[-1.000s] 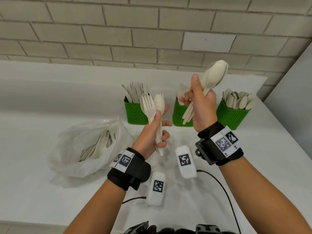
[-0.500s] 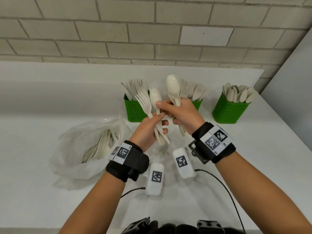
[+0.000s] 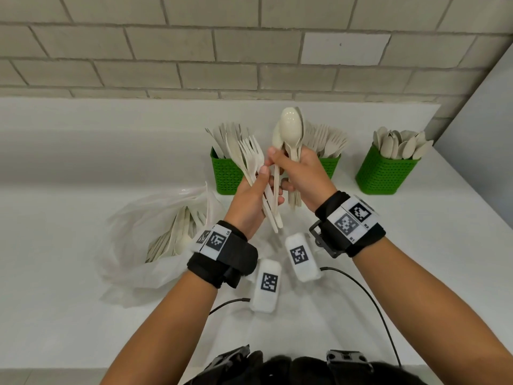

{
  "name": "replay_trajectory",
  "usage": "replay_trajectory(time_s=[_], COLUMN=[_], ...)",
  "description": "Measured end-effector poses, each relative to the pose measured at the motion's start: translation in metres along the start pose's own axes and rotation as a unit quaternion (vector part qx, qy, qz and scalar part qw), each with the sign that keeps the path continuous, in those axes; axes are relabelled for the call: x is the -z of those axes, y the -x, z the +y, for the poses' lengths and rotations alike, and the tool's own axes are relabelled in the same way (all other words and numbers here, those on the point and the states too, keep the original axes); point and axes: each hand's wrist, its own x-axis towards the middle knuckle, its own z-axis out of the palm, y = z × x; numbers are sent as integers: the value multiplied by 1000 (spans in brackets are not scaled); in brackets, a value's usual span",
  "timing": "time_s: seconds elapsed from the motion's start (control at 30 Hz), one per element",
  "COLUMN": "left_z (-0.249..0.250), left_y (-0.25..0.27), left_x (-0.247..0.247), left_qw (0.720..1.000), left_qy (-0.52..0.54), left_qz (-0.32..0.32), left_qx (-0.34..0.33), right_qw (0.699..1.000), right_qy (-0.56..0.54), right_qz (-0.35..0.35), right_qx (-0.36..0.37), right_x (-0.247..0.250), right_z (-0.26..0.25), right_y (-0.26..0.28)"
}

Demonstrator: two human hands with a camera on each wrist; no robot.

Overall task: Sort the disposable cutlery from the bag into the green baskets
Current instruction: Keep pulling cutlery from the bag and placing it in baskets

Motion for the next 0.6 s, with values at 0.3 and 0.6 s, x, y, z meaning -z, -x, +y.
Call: replay_trajectory(time_s=[0.3, 0.6], left_z=[-7, -20], left_y=[-1, -5], left_x=[8, -12], left_qw=[993, 971], left_qy=[9, -228], left_qz=[39, 50], left_qx=[111, 47], right_qw=[971, 987], right_qy=[-204, 138], right_qz=[126, 66], right_qx=[13, 36], right_x=[17, -1], right_z=[-6, -15], right_y=[-16, 7])
